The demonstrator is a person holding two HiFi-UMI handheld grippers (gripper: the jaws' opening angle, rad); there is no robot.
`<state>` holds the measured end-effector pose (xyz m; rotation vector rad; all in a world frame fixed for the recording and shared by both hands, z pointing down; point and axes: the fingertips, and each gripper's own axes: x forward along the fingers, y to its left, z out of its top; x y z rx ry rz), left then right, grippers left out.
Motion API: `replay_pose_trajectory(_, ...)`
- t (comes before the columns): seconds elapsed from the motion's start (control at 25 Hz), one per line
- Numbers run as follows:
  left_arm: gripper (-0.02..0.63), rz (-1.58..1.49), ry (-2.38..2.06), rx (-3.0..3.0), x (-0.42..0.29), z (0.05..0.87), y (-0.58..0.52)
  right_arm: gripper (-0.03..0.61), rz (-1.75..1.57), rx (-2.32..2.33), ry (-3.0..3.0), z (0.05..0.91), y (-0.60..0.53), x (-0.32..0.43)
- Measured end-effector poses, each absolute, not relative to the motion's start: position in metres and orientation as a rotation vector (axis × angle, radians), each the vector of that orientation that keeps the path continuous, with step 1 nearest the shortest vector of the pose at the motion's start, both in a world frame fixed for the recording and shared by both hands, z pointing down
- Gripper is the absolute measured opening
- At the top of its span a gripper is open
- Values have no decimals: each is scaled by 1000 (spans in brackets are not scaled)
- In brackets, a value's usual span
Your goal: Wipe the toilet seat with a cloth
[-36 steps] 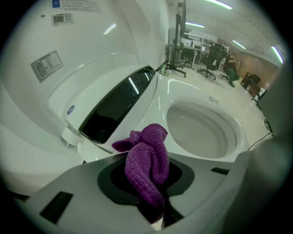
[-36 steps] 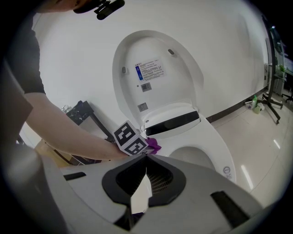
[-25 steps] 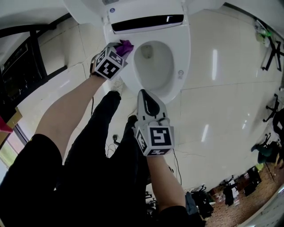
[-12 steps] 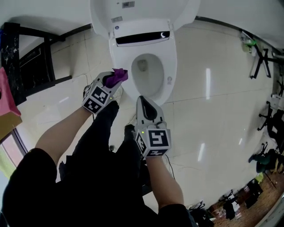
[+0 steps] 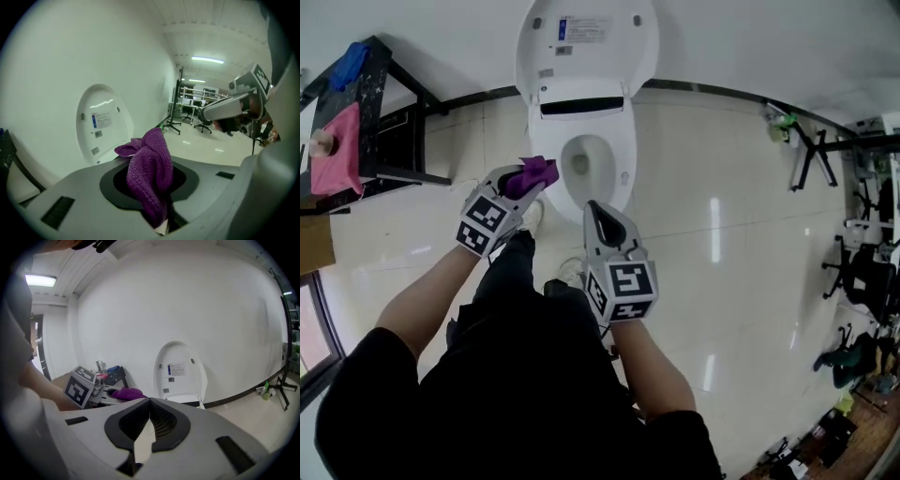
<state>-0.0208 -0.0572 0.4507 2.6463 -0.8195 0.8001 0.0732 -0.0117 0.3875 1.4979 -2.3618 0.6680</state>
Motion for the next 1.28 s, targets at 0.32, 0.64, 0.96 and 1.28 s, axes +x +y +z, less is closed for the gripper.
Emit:
replay_pose_trajectory(0.32, 94, 644, -843, 2722, -18, 342, -6, 17, 548, 1532, -2416, 325, 30, 90)
replay_pose_trajectory(0.64, 94, 553, -750, 2838, -41, 294, 11, 17, 505, 1711, -2386, 294, 42, 72)
replay_pose_trajectory(0.96, 94, 543, -707, 2902, -83, 280, 10, 15, 452, 1819, -2344, 270, 45, 39)
replay_pose_trajectory(1.28, 94, 510, -728, 2917, -96, 271, 12, 14, 412, 1793, -2344, 263, 49, 22)
